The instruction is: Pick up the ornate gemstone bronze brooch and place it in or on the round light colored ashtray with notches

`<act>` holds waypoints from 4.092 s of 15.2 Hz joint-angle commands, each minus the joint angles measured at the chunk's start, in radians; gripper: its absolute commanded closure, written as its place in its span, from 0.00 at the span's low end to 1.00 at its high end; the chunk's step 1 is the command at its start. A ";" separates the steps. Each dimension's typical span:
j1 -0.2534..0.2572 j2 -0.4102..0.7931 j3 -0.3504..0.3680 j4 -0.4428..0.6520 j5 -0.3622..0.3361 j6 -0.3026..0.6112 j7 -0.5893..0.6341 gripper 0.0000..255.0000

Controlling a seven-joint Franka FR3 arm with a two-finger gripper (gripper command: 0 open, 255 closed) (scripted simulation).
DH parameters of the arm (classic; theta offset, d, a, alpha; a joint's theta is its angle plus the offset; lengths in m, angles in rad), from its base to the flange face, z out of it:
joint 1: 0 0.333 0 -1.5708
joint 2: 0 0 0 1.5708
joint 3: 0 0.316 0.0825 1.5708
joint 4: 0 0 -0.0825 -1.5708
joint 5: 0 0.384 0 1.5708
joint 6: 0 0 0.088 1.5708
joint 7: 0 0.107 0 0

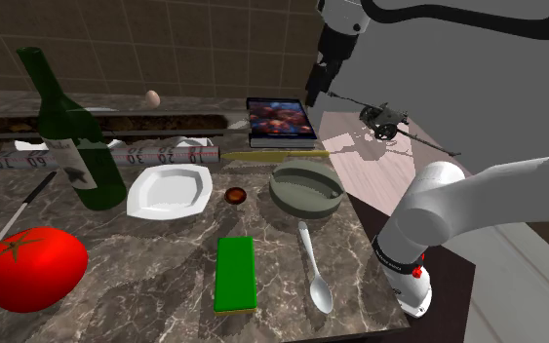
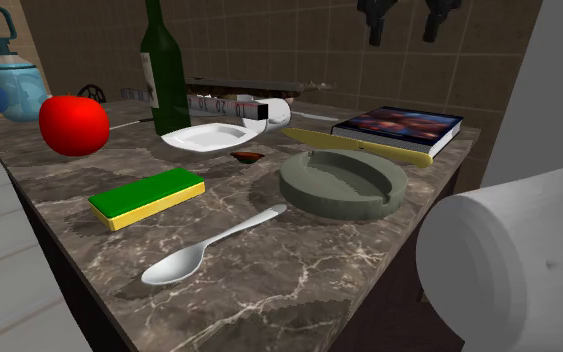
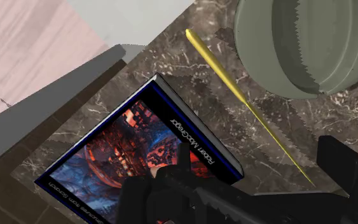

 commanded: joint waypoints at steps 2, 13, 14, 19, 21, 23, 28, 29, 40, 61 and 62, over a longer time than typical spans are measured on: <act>0.005 0.019 0.015 -0.003 0.015 0.005 0.021 0.00; 0.062 0.277 0.172 0.019 0.178 0.081 0.242 0.00; 0.067 0.305 0.185 0.026 0.191 0.089 0.261 0.00; 0.093 0.454 0.248 0.075 0.253 0.133 0.352 0.00; 0.103 0.517 0.271 0.101 0.275 0.150 0.388 0.00; 0.114 0.583 0.293 0.131 0.294 0.168 0.423 0.00; 0.123 0.605 0.306 0.092 0.304 0.225 0.428 0.00; 0.124 0.607 0.308 0.081 0.306 0.239 0.427 0.00; 0.128 0.616 0.315 0.055 0.309 0.274 0.427 1.00; 0.123 0.566 0.298 0.171 0.304 0.112 0.450 1.00; 0.123 0.564 0.297 0.182 0.303 0.098 0.452 1.00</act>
